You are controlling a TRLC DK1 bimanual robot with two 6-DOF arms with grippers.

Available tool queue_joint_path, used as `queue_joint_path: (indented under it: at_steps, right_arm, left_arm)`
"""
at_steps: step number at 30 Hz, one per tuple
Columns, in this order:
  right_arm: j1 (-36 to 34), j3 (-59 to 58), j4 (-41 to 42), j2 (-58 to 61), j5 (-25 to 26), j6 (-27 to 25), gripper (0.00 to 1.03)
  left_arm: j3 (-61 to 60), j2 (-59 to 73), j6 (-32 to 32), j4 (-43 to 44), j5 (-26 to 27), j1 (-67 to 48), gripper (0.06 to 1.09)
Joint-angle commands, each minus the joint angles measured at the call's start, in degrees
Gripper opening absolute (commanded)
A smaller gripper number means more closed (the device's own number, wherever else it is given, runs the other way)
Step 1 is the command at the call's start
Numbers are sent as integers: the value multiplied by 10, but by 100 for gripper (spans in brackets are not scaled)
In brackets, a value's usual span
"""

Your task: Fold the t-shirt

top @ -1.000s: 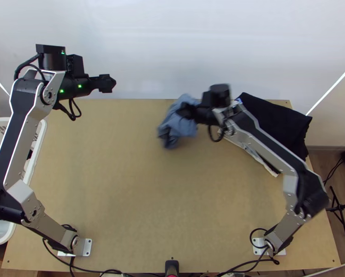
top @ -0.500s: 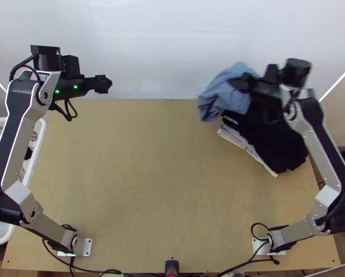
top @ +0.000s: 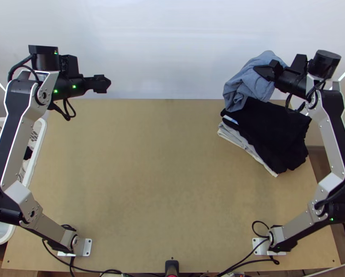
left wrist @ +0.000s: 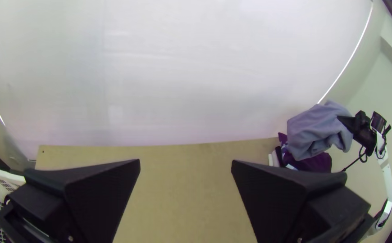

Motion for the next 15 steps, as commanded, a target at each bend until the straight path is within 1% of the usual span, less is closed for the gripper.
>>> queue_joint_path:
  at_steps: [1, 3, 6, 15]
  right_arm:
    - [-9, 42, 0, 41, -2, 6, 3]
    - [-12, 46, -1, 49, -2, 17, 3]
    - [-22, 11, -1, 51, -1, 13, 3]
    - [-78, -146, -1, 0, -2, -74, 3]
  left_arm:
    - [-5, 0, 2, -1, 1, 8, 104]
    - [-5, -1, 2, -1, 1, 9, 104]
    - [-3, -2, 3, 1, 1, 10, 104]
    - [2, 5, -7, 20, 5, 9, 104]
